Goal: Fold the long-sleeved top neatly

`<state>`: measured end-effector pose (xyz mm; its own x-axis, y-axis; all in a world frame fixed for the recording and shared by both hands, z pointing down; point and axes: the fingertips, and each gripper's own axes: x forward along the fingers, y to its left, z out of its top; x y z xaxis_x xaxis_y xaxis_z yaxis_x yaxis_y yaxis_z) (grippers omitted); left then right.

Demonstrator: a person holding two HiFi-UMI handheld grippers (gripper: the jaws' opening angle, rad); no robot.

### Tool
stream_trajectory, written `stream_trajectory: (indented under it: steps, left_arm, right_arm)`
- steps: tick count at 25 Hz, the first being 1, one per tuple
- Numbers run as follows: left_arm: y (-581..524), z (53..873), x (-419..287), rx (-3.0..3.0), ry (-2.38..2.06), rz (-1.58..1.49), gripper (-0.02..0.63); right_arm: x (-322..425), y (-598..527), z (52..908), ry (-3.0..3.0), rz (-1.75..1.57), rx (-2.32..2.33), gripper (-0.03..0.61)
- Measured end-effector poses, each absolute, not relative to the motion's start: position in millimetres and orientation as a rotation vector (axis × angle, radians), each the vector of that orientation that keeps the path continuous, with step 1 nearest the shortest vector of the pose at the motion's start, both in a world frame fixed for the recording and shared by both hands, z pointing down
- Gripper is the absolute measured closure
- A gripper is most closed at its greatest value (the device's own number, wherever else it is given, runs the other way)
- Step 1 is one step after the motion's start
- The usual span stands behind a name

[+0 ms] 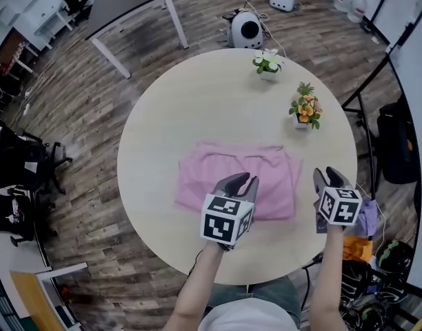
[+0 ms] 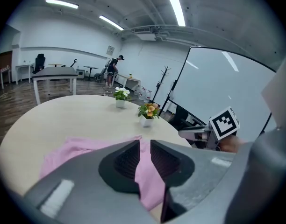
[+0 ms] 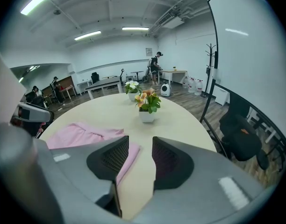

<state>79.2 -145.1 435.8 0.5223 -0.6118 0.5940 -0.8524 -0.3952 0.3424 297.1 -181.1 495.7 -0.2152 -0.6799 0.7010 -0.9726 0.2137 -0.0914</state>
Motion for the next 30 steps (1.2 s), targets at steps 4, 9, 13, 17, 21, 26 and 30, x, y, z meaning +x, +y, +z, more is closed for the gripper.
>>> stream_trajectory:
  steps: [4,9,13,17,21,26,30]
  left_arm:
    - [-129.7,442.3,115.3,2.192,-1.116,0.567,0.540]
    - [-112.0,453.2,147.2,2.257,-1.052,0.659,0.540]
    - [-98.1,462.3,165.9,2.289,-1.005,0.689,0.531]
    - [-86.1,475.6,183.2,2.311,-0.959,0.736,0.511]
    - [-76.1,492.6,198.4,2.337,-0.914,0.821,0.506]
    - [-63.0,509.8,216.3,2.379,-0.857,0.881,0.449]
    - [-55.6,525.1,227.3,2.412,-0.831,0.933,0.420]
  right_arm:
    - [303.7,-174.8,499.0,-1.971,0.742,1.521,0.390]
    - [307.2,-169.5,502.0,-1.987,0.755,1.514,0.387]
    - [307.6,-166.9,506.3,-2.007,0.767,1.501,0.383]
    - [303.1,-169.5,509.6,-2.046,0.784,1.473,0.371]
    - [299.5,-174.2,516.3,-2.056,0.788,1.447,0.348]
    - [288.6,-177.0,528.0,-2.081,0.812,1.386,0.336]
    - [280.5,-180.6,538.8,-2.104,0.840,1.336,0.327]
